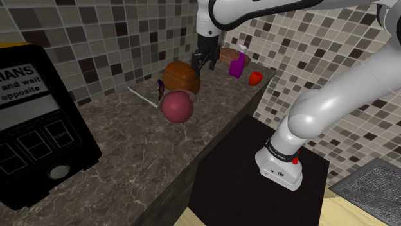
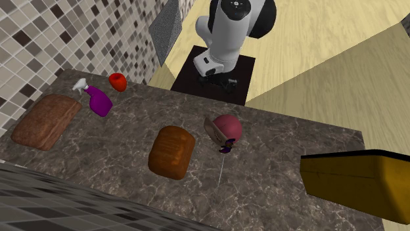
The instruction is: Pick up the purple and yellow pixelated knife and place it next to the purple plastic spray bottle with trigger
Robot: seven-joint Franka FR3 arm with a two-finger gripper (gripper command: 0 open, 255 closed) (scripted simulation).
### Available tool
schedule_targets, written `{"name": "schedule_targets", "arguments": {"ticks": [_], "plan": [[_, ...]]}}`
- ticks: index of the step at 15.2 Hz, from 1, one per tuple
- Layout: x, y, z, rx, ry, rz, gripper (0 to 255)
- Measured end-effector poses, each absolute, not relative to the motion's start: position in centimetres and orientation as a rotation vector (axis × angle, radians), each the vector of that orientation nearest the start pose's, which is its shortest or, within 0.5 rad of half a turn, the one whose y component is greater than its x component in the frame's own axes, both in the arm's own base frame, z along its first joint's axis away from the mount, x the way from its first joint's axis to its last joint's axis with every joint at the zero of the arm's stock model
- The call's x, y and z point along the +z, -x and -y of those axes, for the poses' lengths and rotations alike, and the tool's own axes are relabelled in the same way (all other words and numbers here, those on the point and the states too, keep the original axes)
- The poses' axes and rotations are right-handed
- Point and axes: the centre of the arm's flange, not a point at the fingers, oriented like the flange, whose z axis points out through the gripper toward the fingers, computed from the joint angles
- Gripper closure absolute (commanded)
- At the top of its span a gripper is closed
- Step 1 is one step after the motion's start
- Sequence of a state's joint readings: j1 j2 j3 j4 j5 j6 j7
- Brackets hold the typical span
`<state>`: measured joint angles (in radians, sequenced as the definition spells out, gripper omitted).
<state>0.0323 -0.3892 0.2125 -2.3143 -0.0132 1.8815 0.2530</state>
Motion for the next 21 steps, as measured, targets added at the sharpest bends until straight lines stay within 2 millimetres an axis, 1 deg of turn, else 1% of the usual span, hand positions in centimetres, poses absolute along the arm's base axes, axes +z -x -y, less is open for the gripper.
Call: {"name": "schedule_targets", "arguments": {"ticks": [2, 4, 5, 11, 12, 14, 16, 21], "plan": [[48.3, -43.2, -12.4, 0.014, 3.240, -0.045, 0], [47.5, -44.9, -13.8, -0.016, 3.238, -0.056, 0], [47.2, -45.4, -15.0, -0.030, 3.236, -0.060, 0], [45.9, -51.2, -19.4, -0.123, 3.224, -0.091, 0], [46.0, -52.1, -20.3, -0.137, 3.222, -0.095, 0], [45.6, -53.3, -21.8, -0.164, 3.217, -0.104, 0], [44.6, -54.0, -22.5, -0.174, 3.215, -0.109, 0], [42.1, -54.7, -22.3, -0.177, 3.215, -0.111, 0]]}}
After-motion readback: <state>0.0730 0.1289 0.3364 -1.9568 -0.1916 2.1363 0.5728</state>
